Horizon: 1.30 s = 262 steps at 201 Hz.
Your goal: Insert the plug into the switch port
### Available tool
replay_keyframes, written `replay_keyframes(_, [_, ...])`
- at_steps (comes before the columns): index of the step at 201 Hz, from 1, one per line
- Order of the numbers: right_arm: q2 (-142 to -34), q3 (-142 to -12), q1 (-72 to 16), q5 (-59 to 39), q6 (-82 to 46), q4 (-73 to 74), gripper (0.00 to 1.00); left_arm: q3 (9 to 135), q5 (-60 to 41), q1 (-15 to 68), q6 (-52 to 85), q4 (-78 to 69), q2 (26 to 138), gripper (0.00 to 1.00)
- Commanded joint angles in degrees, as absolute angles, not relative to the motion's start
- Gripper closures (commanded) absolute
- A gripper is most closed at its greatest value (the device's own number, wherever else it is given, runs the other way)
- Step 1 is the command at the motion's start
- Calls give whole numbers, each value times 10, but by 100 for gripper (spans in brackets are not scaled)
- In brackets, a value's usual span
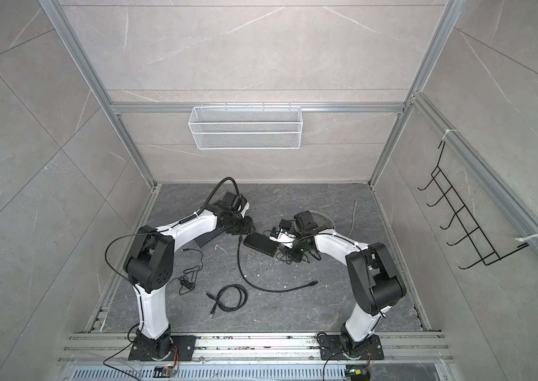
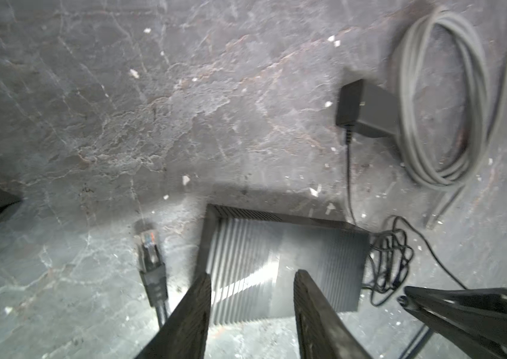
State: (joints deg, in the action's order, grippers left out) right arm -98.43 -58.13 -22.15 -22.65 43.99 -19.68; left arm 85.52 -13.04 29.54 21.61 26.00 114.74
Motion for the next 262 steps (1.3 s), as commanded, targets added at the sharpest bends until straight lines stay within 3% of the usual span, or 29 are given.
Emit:
replay_keyframes(1, [-1011,-588,-223,-201,485,-163,93,891,-163,288,193,276,1163,53])
replay_keyframes(94, [-1048,-595,-243,-149,553,-165,94,961,-200,279,159,319,1225,53])
replay_keyframes(262, [-1018,-549,-260,-174,549,-121,95,1000,-234,274,133,359,1261,55])
